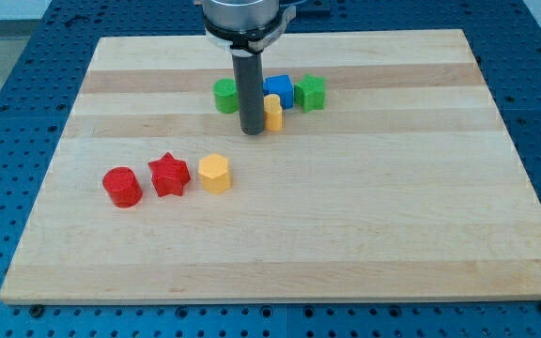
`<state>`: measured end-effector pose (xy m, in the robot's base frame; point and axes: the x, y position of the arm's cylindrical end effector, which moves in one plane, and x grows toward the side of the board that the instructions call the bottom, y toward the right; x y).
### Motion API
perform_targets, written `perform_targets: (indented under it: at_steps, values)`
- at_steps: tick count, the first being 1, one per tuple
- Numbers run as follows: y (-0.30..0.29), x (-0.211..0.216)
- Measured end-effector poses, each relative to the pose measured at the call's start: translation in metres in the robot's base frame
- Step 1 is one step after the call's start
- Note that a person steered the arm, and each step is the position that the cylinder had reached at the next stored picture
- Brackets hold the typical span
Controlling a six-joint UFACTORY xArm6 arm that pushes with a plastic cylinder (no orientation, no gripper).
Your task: Move the red star a bit left
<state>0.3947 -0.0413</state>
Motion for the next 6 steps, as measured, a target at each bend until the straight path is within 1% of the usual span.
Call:
perform_targets:
  at_steps: [1,2,3,5,6]
  values:
    - [0.000,0.003]
    - [-0.024,0.055]
    - [-0.044,0.078]
    - [-0.063,0.063]
    - [-0.063,0.060]
